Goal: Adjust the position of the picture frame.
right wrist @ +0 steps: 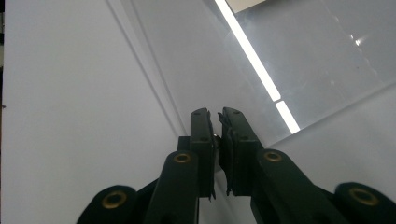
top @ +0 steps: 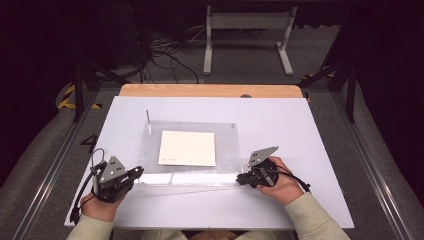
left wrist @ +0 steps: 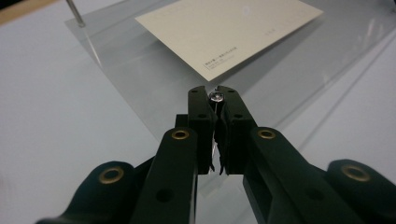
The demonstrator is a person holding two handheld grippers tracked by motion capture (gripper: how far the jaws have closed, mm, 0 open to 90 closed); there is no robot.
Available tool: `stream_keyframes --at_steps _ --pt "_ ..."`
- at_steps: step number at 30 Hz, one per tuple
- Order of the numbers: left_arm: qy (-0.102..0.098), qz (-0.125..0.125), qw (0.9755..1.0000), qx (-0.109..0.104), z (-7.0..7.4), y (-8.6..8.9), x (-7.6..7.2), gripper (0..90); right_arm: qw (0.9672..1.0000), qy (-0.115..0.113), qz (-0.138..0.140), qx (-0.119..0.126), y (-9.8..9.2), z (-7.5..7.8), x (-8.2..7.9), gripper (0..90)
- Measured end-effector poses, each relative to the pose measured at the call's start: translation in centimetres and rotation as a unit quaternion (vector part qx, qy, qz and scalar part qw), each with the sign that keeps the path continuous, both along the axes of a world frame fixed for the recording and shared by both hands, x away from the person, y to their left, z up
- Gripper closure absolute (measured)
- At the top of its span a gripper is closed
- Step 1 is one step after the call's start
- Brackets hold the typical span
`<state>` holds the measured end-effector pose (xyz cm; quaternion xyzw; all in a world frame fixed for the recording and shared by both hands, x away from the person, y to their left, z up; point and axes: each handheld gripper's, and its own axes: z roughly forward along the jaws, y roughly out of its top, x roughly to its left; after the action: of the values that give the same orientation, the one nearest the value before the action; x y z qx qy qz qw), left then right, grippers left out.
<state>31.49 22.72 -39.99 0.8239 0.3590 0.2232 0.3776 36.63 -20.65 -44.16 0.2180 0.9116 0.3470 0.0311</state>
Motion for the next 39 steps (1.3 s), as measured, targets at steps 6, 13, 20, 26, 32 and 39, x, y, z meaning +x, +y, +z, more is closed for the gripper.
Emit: stream_keyframes --at_steps 6,13,20,26,32,39 --pt "-0.03 0.021 0.9993 0.006 0.7 -0.9 3.3 85.0 1.0 0.0 -0.003 0.005 0.0 -0.1 -0.2 82.7" --pt "-0.022 0.05 0.9985 -0.005 -0.6 -1.6 7.2 85.0 0.9998 0.003 -0.008 0.016 0.2 -0.3 -0.3 82.6" --pt "-0.004 0.07 0.9973 -0.023 -2.2 -2.3 10.3 84.9 0.9997 0.003 -0.011 0.022 0.2 -0.3 -0.4 82.5" --pt "0.017 0.088 0.9953 -0.037 -4.1 -2.9 12.2 84.8 0.9996 0.0 -0.013 0.025 0.1 -0.4 -0.6 82.4" --pt "0.024 0.075 0.9954 -0.054 -4.0 -2.8 12.0 72.4 0.9996 -0.001 -0.013 0.026 0.1 -0.4 -0.6 82.4" --pt "-0.007 0.053 0.9964 -0.066 -2.3 -2.4 9.6 49.2 0.9996 -0.003 -0.012 0.024 0.2 -0.4 -0.7 82.4"
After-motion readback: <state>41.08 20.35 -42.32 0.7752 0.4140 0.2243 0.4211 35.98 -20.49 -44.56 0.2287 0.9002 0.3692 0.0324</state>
